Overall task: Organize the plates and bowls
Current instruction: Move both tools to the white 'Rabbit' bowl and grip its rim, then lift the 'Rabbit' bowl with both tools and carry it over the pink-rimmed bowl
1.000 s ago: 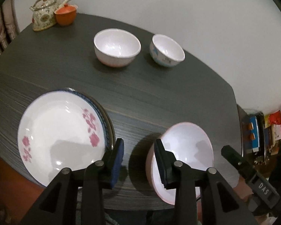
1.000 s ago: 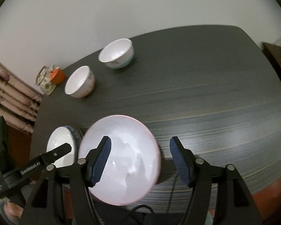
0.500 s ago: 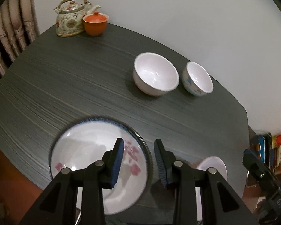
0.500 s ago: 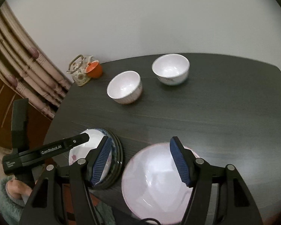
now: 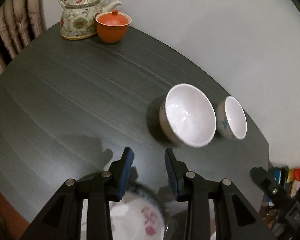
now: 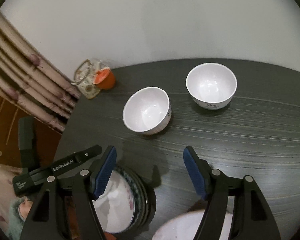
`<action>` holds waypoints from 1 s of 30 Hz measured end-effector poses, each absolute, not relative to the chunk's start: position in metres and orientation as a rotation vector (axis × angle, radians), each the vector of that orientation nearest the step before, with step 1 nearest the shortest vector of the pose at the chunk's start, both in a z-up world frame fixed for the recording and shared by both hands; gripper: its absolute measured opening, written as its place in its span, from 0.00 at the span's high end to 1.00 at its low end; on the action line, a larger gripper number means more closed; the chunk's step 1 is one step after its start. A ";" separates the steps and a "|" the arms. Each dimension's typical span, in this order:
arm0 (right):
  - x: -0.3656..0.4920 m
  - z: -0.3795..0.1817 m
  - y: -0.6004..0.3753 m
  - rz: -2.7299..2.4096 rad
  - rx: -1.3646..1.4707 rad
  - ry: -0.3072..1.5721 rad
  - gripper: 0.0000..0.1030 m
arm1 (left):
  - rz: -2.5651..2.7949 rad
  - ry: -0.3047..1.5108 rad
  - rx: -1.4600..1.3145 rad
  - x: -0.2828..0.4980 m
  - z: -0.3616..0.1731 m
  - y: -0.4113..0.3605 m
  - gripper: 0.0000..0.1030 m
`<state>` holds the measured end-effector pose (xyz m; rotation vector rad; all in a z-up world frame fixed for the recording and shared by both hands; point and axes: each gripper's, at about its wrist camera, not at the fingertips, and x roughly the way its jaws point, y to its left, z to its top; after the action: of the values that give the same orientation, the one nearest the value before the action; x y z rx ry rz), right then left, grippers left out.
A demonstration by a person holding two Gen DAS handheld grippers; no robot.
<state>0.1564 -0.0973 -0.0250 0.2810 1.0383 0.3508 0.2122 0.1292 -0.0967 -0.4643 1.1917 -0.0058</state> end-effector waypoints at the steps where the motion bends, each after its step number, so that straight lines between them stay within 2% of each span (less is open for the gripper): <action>1: 0.165 -0.030 -0.095 0.347 0.288 1.053 0.35 | -0.009 1.193 -0.475 0.219 -0.100 0.129 0.67; 9: 0.228 -0.076 -0.099 0.305 0.436 1.178 0.36 | -0.023 1.219 -0.505 0.262 -0.124 0.122 0.67; 14: 0.253 -0.098 -0.094 0.271 0.459 1.222 0.39 | -0.029 1.250 -0.493 0.277 -0.141 0.114 0.67; 17: 0.262 -0.111 -0.086 0.249 0.442 1.254 0.45 | -0.022 1.269 -0.506 0.282 -0.150 0.113 0.67; 19: 0.267 -0.119 -0.081 0.241 0.440 1.269 0.55 | -0.024 1.276 -0.510 0.284 -0.155 0.112 0.69; 23: 0.274 -0.134 -0.074 0.234 0.434 1.294 0.70 | -0.048 1.271 -0.520 0.287 -0.160 0.109 0.82; 25: 0.276 -0.137 -0.074 0.274 0.434 1.287 0.78 | -0.036 1.273 -0.504 0.289 -0.160 0.106 0.83; 30: 0.273 -0.136 -0.076 0.280 0.432 1.282 0.79 | -0.051 1.276 -0.480 0.285 -0.155 0.092 0.83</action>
<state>0.2726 -0.0763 -0.1356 0.4318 1.2823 0.2801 0.2851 0.0921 -0.1551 -0.4800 1.2762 -0.0509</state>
